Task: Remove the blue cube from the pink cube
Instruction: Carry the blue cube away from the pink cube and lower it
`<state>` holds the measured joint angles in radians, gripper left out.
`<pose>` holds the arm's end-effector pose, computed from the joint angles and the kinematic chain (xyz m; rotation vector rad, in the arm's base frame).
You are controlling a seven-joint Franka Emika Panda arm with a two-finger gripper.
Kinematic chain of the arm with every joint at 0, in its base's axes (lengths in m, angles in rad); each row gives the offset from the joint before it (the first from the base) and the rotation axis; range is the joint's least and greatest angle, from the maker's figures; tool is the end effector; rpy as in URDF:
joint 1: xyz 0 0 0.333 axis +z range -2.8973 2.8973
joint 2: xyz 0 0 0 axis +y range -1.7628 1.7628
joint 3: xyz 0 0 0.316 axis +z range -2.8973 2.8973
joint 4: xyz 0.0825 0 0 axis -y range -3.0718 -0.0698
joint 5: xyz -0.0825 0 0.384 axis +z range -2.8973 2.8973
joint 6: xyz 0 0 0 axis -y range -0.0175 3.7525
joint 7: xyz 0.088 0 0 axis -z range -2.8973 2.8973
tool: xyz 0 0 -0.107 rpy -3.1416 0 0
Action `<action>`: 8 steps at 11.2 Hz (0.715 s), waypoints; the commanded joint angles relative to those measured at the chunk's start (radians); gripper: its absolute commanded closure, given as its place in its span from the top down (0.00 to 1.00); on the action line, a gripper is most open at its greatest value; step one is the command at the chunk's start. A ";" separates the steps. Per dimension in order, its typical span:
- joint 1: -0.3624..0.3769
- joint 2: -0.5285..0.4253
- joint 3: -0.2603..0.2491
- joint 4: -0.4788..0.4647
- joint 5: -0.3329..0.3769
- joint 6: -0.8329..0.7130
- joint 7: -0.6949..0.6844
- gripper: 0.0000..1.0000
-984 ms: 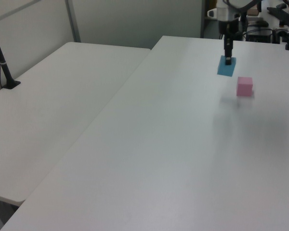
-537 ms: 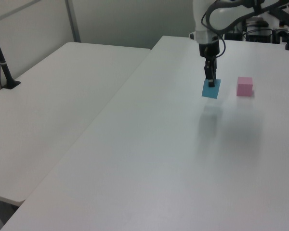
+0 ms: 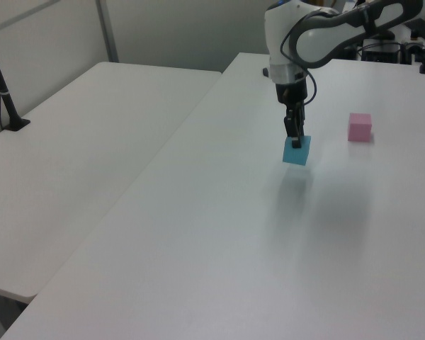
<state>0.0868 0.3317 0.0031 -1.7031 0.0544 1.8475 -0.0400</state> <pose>0.6249 0.0605 0.3854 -3.0761 -0.1694 0.2913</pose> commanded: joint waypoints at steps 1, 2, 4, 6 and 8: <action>0.042 0.061 0.014 0.019 0.005 0.059 0.068 0.37; 0.045 0.064 0.014 0.019 0.004 0.062 0.068 0.39; 0.048 0.067 0.014 0.020 -0.001 0.061 0.069 1.00; 0.050 0.063 0.014 0.022 -0.014 0.058 0.072 1.00; 0.042 0.021 0.014 0.023 -0.013 0.044 0.080 1.00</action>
<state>0.1299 0.3946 0.0185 -1.6884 0.0521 1.9037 0.0114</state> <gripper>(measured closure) 0.009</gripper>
